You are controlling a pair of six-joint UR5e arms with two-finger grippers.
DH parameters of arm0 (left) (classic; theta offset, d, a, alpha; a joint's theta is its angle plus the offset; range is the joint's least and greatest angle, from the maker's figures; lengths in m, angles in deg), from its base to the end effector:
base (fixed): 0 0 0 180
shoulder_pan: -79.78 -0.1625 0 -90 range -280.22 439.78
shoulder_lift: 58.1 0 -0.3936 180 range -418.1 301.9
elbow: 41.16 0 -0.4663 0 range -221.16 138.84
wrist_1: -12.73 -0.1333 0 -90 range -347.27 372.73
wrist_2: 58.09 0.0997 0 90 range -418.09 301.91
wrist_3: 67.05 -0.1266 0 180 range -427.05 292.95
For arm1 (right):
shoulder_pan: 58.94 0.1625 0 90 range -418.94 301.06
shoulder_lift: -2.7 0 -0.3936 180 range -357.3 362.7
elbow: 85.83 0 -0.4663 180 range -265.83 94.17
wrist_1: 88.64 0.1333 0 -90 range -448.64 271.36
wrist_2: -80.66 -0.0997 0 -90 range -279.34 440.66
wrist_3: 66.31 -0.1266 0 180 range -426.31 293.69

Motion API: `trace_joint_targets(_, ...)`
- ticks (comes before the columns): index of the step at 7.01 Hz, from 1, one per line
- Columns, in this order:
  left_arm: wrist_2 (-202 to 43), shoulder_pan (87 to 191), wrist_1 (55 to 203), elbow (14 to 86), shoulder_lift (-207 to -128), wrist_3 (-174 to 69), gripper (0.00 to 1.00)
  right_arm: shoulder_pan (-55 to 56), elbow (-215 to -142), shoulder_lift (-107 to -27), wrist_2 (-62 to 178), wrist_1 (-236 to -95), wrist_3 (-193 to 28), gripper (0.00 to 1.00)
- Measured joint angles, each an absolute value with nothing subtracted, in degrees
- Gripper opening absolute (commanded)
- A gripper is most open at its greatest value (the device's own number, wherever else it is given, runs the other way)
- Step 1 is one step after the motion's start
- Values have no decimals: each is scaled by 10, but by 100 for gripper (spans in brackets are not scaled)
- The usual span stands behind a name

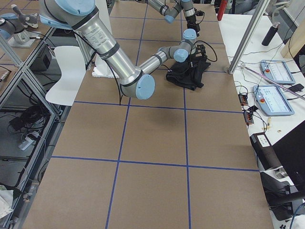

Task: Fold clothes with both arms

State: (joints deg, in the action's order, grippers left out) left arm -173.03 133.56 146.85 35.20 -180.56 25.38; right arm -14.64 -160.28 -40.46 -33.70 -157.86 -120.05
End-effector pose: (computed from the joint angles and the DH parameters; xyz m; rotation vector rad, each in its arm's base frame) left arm 0.4084 -0.6928 0.3076 0.1182 1.1619 -0.6311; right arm -0.5430 -0.6432 0.1818 0.2764 -0.9367 -0.0641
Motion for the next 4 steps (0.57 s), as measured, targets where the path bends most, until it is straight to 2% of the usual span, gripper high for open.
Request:
trace_joint_targets(2, -1729, 1336, 1469, 353, -1806, 254, 100, -135, -1600, -410, -337, -1577, -1189, 0)
trace_joint_targets(4, -1728, 1336, 1469, 357, -1807, 255, 100, -118, -1567, -415, -327, -1570, -1169, 0)
